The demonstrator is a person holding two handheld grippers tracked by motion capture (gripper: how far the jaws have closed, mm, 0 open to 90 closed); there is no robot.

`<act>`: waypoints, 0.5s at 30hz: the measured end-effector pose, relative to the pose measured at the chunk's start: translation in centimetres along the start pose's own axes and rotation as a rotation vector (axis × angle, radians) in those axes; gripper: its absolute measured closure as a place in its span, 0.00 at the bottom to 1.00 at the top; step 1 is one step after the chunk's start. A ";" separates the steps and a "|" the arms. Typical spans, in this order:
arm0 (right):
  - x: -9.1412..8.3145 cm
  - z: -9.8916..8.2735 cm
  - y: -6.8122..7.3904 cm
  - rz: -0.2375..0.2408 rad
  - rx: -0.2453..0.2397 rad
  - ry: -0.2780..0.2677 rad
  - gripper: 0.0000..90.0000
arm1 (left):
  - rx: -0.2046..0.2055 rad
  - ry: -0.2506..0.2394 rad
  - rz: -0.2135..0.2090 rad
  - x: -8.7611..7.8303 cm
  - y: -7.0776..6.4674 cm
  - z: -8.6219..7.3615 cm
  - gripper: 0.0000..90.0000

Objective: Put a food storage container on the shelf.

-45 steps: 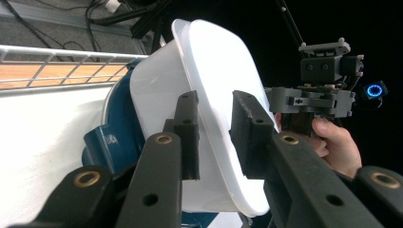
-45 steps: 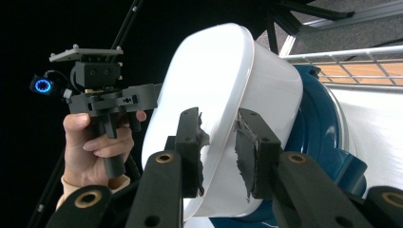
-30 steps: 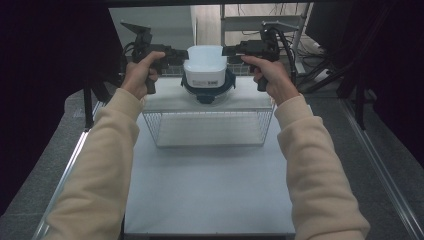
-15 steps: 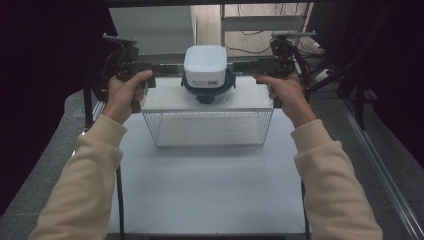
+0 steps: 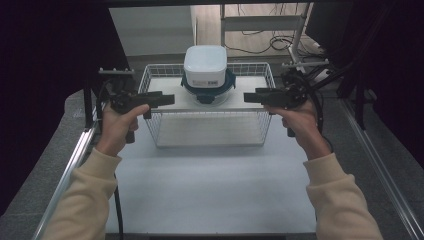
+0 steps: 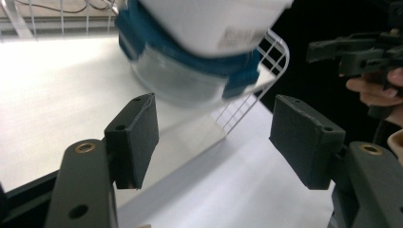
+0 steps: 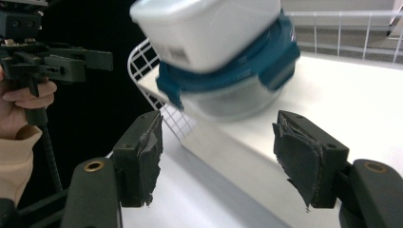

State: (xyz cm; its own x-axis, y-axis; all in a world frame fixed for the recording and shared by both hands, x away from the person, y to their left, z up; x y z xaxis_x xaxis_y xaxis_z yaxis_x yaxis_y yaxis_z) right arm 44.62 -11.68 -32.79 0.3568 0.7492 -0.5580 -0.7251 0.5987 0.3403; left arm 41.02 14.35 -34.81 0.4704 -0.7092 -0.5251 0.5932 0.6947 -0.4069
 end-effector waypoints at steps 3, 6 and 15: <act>-0.1 -1.6 -0.1 -0.013 -0.014 0.000 0.34 | 0.021 0.009 0.008 0.4 -0.2 -1.8 0.35; -0.1 -3.4 -0.3 -0.042 -0.030 0.007 0.31 | 0.031 0.020 0.026 0.8 -0.2 -3.6 0.32; 0.2 -8.6 -0.7 -0.065 -0.034 0.011 0.25 | 0.046 0.063 0.099 1.7 0.9 -9.5 0.25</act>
State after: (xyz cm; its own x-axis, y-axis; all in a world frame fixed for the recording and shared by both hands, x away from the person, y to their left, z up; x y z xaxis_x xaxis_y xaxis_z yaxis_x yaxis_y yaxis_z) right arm 40.14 -14.42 -39.64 0.3977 0.7056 -0.5865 -0.7201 0.6362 0.2771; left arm 36.11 14.92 -43.16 0.4867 -0.6276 -0.6076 0.5763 0.7534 -0.3165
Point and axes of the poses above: each handheld gripper's, and its own axes: x roughly forward along the jaws, z roughly out of its top, y roughly to its left, the point moved 10 cm from there along x, roughly forward along the jaws, and after that the axes turned 8 degrees about y, right-handed, at the moved point
